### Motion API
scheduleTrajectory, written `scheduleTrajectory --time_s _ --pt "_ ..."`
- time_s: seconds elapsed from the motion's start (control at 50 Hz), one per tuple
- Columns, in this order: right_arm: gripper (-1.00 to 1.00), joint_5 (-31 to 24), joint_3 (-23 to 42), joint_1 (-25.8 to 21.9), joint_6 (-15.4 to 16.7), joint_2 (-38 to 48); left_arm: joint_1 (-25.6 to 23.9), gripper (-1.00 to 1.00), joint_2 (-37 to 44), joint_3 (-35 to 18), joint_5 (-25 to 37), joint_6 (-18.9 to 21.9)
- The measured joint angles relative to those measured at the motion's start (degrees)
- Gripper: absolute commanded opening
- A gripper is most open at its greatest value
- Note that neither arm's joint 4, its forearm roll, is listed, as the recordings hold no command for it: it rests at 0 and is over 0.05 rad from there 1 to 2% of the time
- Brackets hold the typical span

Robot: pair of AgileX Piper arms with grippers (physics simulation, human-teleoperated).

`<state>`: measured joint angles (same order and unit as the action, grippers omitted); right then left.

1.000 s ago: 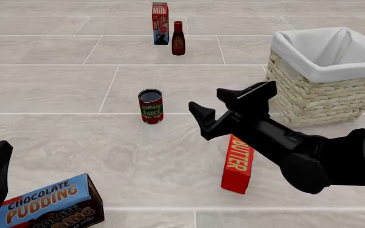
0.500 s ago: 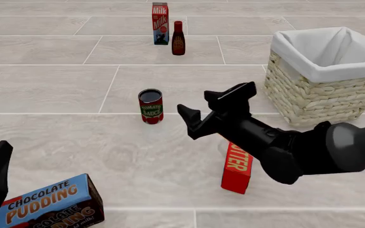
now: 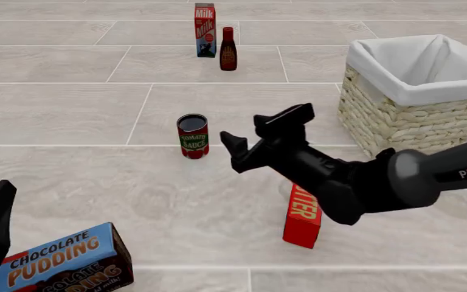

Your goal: Pick the tomato sauce and place it in the basket.

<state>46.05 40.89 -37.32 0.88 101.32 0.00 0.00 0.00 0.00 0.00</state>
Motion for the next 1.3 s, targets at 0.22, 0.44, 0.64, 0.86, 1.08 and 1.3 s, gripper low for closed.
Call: scheduleTrajectory --time_s 0.22,0.44,0.64,0.86,1.08,1.3 --pt "1.0 0.2 2.1 -0.1 0.1 2.5 0.0 1.0 0.0 0.0 0.0 0.0" --pt "1.0 0.0 4.7 0.2 0.4 5.2 0.0 1.0 0.0 0.0 0.0 0.0" --pt "1.0 -0.2 6.8 0.4 0.4 7.6 0.0 1.0 0.0 0.0 0.0 0.0" --pt "1.0 -0.3 9.0 0.2 0.4 10.2 0.0 1.0 0.0 0.0 0.0 0.0" --pt "1.0 -1.0 11.4 0.1 0.8 13.0 0.0 1.0 0.0 0.0 0.0 0.0" --pt "1.0 -1.9 14.5 0.5 1.2 15.6 0.0 1.0 0.0 0.0 0.0 0.0"
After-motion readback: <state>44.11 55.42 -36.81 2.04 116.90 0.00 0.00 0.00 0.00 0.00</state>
